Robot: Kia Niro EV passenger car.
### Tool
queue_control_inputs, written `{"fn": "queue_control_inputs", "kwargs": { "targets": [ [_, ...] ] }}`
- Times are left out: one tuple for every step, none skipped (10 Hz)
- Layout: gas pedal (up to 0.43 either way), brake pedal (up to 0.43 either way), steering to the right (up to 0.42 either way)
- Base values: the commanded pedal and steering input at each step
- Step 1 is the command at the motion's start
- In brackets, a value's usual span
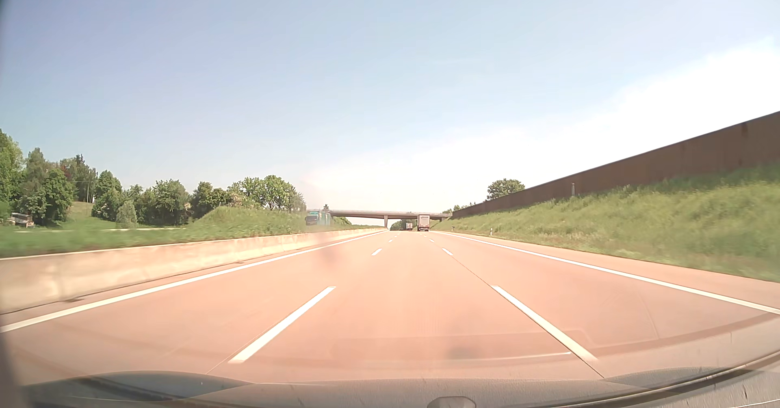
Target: Follow the waypoints while adhering to traffic rules and regulations
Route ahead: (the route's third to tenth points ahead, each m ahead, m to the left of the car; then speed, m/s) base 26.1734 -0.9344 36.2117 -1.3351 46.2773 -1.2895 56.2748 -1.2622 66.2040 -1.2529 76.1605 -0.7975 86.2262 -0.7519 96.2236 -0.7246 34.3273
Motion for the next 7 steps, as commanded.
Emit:
{"fn": "queue_control_inputs", "kwargs": {
  "targets": [
    [0.260,0.000,-0.002],
    [0.260,0.000,-0.002],
    [0.260,0.000,-0.003],
    [0.260,0.000,-0.003],
    [0.260,0.000,-0.003],
    [0.248,0.000,-0.003],
    [0.248,0.000,-0.003]
  ]
}}
